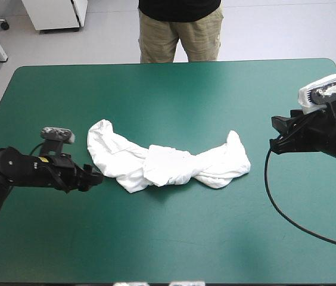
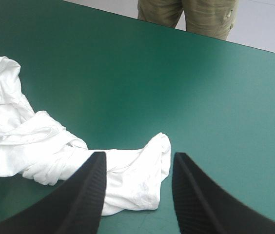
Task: Fold the cloth
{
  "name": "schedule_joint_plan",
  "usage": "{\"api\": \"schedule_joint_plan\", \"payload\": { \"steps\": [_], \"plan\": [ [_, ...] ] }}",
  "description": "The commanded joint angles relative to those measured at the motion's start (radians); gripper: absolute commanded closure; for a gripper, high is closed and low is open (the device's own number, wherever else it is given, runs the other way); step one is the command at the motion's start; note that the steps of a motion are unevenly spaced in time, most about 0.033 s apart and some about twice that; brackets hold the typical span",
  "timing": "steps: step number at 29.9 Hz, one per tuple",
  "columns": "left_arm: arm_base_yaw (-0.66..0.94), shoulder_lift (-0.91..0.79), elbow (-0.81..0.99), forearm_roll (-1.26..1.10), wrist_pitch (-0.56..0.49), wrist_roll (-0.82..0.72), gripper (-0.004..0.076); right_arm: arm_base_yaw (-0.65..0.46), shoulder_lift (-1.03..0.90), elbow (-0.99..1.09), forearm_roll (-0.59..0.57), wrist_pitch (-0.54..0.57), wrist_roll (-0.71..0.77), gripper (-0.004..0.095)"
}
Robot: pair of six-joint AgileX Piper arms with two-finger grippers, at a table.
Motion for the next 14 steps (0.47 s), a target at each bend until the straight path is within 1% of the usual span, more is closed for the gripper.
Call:
{"api": "schedule_joint_plan", "payload": {
  "steps": [1,4,6,9,11,14],
  "plan": [
    [-0.124,-0.019,0.060,-0.081,-0.165,0.042,0.0231,-0.010,-0.015,-0.025,0.012,-0.047,0.004,0.0508],
    [-0.245,0.014,0.108,-0.047,-0.320,0.010,0.0231,-0.010,-0.015,-0.025,0.012,-0.047,0.004,0.0508],
    [-0.304,0.060,0.117,-0.013,-0.384,-0.034,0.0231,-0.010,-0.015,-0.025,0.012,-0.047,0.004,0.0508],
    [-0.349,0.145,0.117,0.004,-0.461,-0.046,0.0231,-0.010,-0.015,-0.025,0.012,-0.047,0.004,0.0508],
    [-0.355,0.200,0.117,0.004,-0.491,-0.043,0.0231,-0.010,-0.015,-0.025,0.012,-0.047,0.004,0.0508],
    [-0.355,0.279,0.117,0.025,-0.472,-0.043,0.0231,-0.010,-0.015,-0.025,0.012,-0.049,0.004,0.0508]
  ]
}}
